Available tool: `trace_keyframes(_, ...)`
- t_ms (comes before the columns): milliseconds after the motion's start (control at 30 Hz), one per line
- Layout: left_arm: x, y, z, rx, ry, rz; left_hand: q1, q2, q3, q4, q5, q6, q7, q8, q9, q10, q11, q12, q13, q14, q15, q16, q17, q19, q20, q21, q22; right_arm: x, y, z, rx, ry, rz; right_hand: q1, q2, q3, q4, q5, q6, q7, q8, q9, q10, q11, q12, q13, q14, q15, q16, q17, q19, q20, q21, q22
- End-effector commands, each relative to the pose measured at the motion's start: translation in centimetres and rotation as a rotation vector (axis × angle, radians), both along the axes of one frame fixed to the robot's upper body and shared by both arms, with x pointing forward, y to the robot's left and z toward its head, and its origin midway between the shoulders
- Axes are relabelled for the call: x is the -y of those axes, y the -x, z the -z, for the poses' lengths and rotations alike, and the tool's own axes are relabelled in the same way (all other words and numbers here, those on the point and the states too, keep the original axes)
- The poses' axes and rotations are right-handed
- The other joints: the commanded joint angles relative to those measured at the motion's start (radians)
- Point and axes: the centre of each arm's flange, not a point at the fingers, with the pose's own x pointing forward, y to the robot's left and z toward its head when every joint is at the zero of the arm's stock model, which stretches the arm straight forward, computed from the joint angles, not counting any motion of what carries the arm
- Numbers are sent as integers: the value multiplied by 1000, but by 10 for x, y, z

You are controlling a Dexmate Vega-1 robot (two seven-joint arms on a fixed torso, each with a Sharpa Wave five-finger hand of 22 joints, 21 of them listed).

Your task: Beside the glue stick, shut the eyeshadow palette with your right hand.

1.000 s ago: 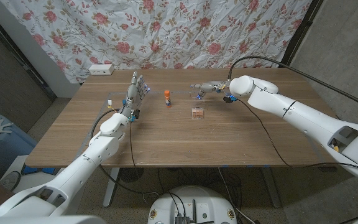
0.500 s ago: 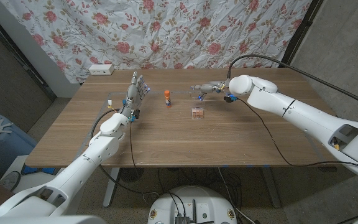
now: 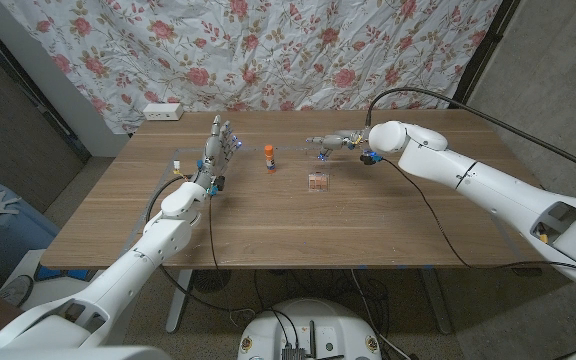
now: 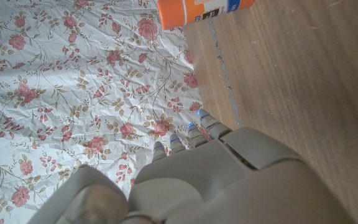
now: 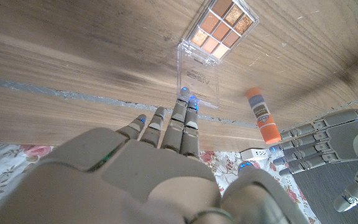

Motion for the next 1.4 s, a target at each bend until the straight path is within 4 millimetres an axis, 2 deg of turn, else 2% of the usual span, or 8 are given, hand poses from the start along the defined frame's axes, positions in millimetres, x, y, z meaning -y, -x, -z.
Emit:
trace_keyframes(33,0,0,0,0,0,0,9,-3,2,2,3,-2,-5,5,3,0,-9,5,3,-9,-71,7,3,8,-9,6,4,1,6,1,21,-4,-2,1,25,-7,5,7,9,-3,2,2,10,0,3,4,8,1,3,1,9,1,5,1)
trace_keyframes(1100,0,0,0,0,0,0,9,-3,2,2,3,-2,-5,5,3,-1,-7,5,3,-9,-71,7,3,8,-8,6,4,5,26,10,67,-11,-39,10,29,-6,-1,15,14,-9,-3,2,9,-9,-7,7,11,4,1,-4,16,-1,4,1)
trace_keyframes(1400,0,0,0,0,0,0,9,-3,2,2,3,-1,-5,6,3,-1,-9,5,3,-9,-71,8,3,9,-8,7,4,5,33,17,103,-2,-54,9,24,-10,-2,18,-1,-13,-13,2,-9,-10,-19,8,10,2,0,-5,26,-2,6,1)
